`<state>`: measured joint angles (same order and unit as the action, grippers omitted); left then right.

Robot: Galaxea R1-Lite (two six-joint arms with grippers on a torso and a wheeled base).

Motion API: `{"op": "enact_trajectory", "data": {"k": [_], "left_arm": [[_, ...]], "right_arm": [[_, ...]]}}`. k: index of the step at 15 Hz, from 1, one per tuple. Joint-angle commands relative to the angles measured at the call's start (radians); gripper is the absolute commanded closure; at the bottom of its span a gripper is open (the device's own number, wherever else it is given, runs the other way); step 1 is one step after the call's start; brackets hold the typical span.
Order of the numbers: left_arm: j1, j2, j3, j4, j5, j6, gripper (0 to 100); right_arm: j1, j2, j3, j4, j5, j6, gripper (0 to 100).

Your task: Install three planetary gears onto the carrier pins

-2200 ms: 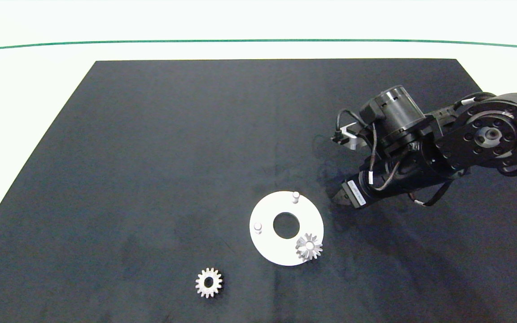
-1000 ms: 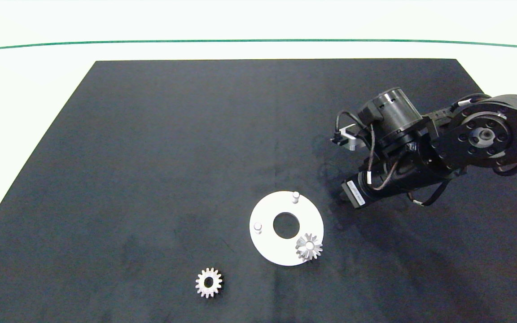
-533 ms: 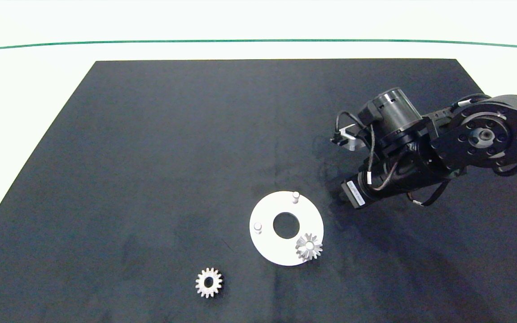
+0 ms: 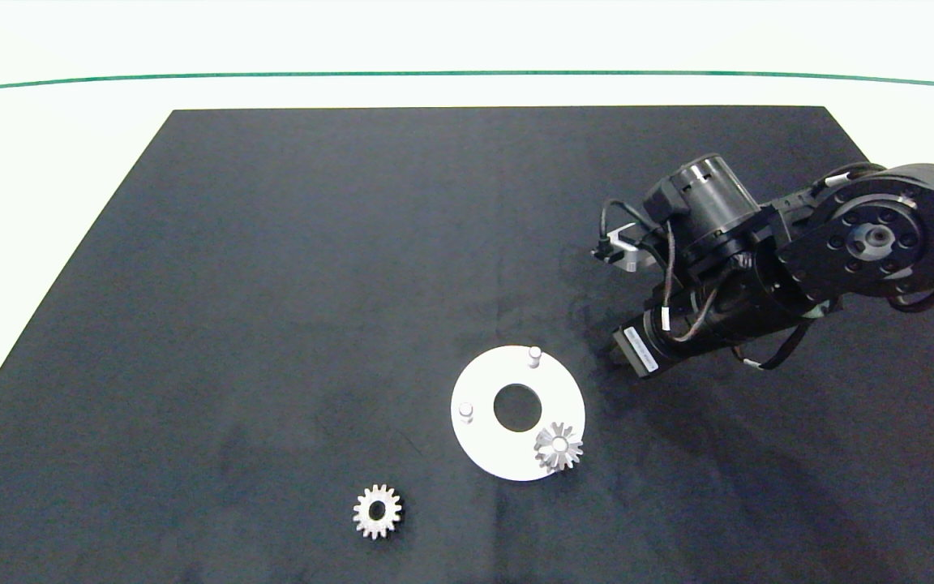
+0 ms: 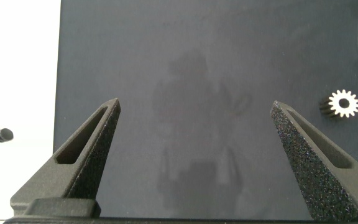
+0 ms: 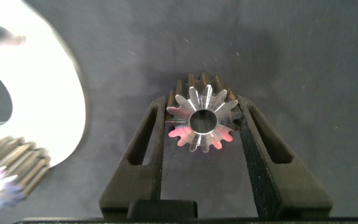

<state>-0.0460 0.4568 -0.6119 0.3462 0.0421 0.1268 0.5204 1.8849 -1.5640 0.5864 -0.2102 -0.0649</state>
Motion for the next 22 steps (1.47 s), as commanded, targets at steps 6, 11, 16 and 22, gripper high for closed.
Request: {"op": "enact_trajectory", "data": {"k": [6,11,16,22], "left_arm": [[0.0,0.006,0.0,0.001,-0.001,0.001,0],[0.0,0.005,-0.005,0.001,0.001,0.001,0],[0.0,0.014,-0.005,0.001,0.001,0.001,0],[0.0,0.017,-0.006,0.001,-0.001,0.001,0]], "right_arm": [[0.181,-0.027,-0.235,0.26,-0.038,-0.009,81],[0.245,0.04,-0.249,0.233,-0.117,-0.009,81],[0.247,0.099,-0.309,0.211,-0.117,-0.007,81],[0.27,0.137,-0.367,0.216,-0.112,-0.003,81]]}}
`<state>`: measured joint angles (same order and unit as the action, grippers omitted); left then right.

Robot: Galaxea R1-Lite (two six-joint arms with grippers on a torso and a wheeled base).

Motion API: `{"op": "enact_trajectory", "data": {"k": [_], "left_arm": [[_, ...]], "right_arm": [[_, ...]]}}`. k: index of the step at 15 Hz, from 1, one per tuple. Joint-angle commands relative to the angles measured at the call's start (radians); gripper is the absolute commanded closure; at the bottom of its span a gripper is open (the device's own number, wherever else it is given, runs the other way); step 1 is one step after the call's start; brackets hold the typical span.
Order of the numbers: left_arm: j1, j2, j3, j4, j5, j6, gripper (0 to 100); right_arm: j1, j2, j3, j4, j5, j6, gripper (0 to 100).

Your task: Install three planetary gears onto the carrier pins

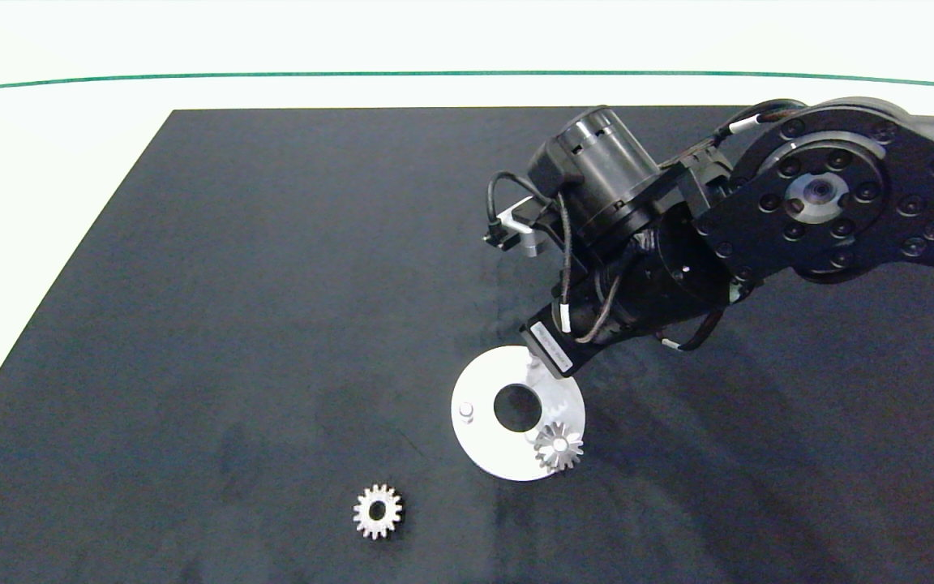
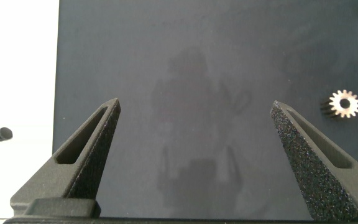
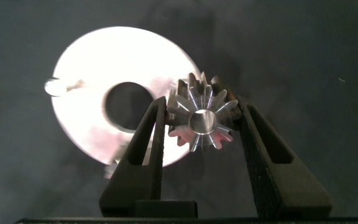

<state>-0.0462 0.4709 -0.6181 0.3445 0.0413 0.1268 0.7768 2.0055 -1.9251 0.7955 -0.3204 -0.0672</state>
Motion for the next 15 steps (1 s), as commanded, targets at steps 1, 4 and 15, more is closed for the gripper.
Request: {"op": "enact_trajectory", "data": {"k": [1,4,15], "left_arm": [[0.0,0.005,0.0,0.002,0.0,0.001,0],[0.0,0.005,0.0,0.002,0.0,0.001,0],[-0.014,0.005,-0.003,-0.012,0.003,0.001,0]], "right_arm": [[0.015,0.016,-0.005,0.007,-0.002,0.0,81],[0.015,0.022,0.0,0.01,-0.002,0.001,81],[-0.001,0.038,0.005,0.004,-0.003,0.007,81]]}}
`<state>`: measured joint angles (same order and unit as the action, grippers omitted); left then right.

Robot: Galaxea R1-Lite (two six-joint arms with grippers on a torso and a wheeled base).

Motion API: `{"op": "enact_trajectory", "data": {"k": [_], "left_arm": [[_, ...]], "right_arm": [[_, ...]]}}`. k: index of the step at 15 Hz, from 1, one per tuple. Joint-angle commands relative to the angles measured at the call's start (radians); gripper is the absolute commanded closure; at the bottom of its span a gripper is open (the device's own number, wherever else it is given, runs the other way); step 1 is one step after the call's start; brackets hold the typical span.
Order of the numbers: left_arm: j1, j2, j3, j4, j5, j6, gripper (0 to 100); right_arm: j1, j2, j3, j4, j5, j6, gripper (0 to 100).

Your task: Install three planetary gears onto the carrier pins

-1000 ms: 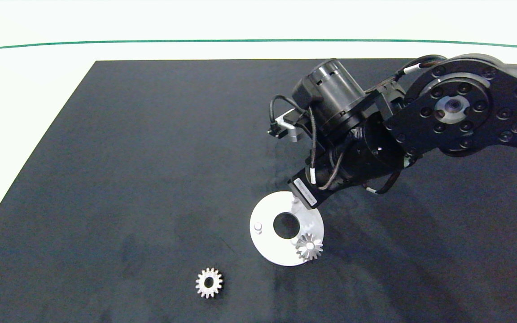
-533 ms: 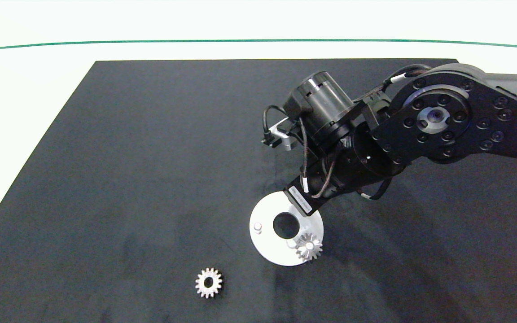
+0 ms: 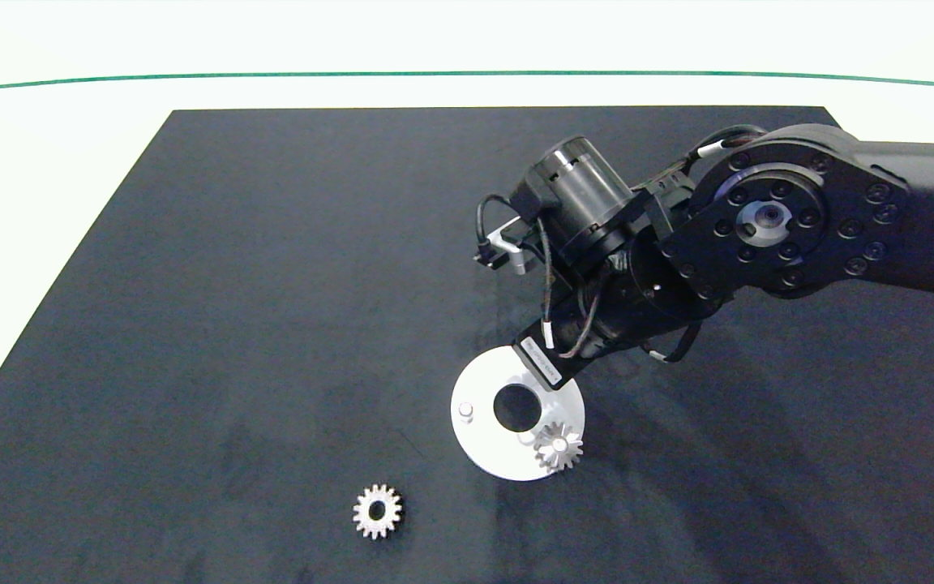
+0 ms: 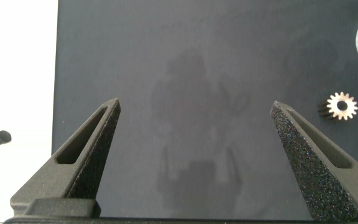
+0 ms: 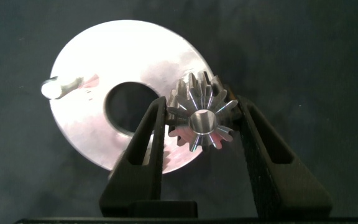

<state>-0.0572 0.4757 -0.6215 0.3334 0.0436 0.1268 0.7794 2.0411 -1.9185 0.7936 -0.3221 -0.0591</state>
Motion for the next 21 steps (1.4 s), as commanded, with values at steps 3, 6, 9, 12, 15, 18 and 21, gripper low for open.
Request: {"op": "enact_trajectory", "data": {"k": [3,6,9,12,15,18,21], "left_arm": [[-0.003,-0.002,0.002,-0.001,0.001,0.001,0],[-0.01,0.0,0.0,-0.001,-0.001,0.001,0],[-0.016,-0.002,0.0,-0.001,0.001,0.001,0],[-0.016,-0.002,0.0,-0.002,-0.001,0.001,0],[-0.016,-0.002,0.002,-0.002,-0.001,0.001,0],[-0.016,0.0,0.0,-0.002,-0.001,0.001,0],[-0.016,0.0,-0.001,-0.002,-0.001,0.002,0]], "right_arm": [[-0.008,0.007,-0.002,0.004,0.0,0.002,81],[-0.008,0.008,-0.004,0.004,0.002,0.002,81],[-0.006,0.019,-0.022,0.004,0.002,0.001,81],[-0.003,0.027,-0.034,0.006,0.003,0.001,81],[-0.003,0.031,-0.031,0.009,0.003,0.001,81],[0.001,0.031,-0.031,0.01,0.003,0.001,81],[0.001,0.03,-0.028,0.013,0.003,-0.001,81]]}}
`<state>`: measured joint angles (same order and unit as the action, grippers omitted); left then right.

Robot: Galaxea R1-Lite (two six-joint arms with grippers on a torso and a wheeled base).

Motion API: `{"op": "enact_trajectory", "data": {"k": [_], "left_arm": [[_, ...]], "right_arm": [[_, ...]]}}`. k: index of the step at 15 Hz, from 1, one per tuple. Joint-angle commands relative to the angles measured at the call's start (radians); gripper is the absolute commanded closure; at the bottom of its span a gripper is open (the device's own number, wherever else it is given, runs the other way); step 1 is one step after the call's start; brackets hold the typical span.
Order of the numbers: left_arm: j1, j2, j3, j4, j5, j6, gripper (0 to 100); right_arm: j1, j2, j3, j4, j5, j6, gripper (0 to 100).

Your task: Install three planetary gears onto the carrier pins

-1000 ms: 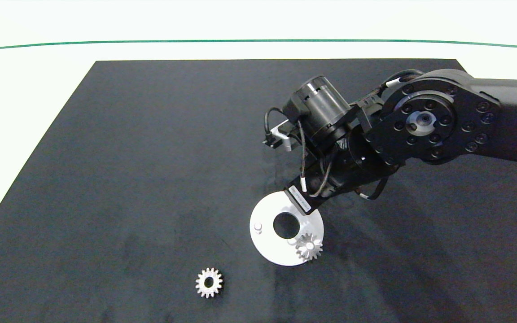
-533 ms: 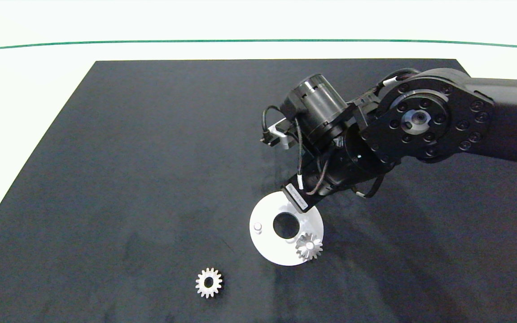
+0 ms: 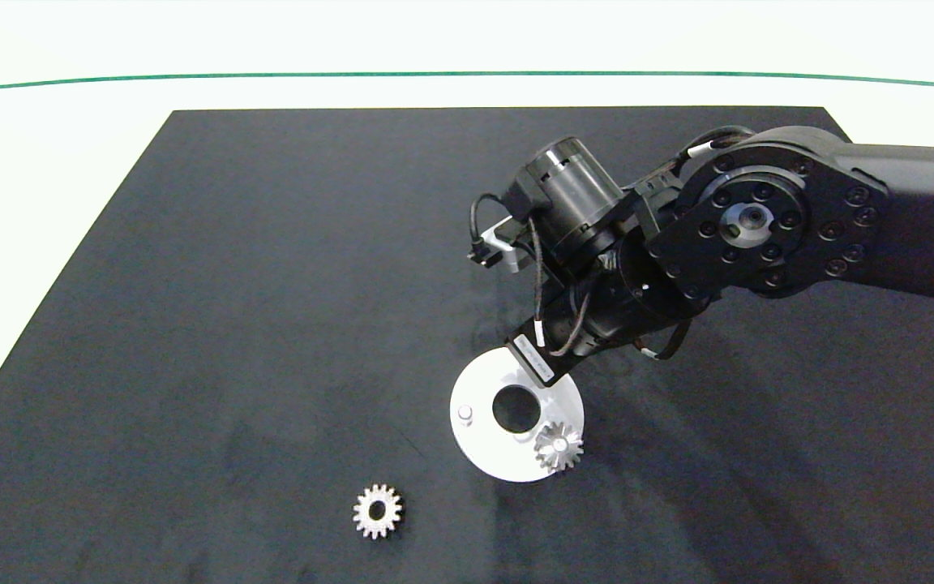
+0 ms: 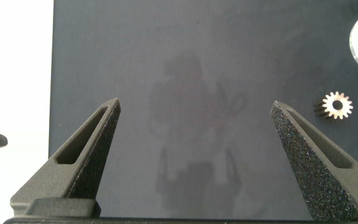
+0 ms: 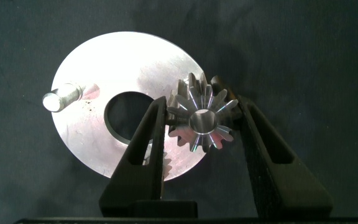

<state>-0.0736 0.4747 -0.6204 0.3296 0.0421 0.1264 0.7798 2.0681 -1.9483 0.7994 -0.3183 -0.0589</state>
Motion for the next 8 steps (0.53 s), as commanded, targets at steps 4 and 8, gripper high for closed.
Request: {"op": "enact_trajectory", "data": {"k": [4,8], "left_arm": [[0.0,-0.001,-0.002,-0.004,0.001,0.002,0],[0.0,0.001,-0.001,-0.004,0.001,0.002,0]], "right_arm": [[-0.001,0.003,0.002,0.008,-0.001,-0.005,81],[-0.001,0.0,-0.003,0.009,-0.001,-0.007,81]]}}
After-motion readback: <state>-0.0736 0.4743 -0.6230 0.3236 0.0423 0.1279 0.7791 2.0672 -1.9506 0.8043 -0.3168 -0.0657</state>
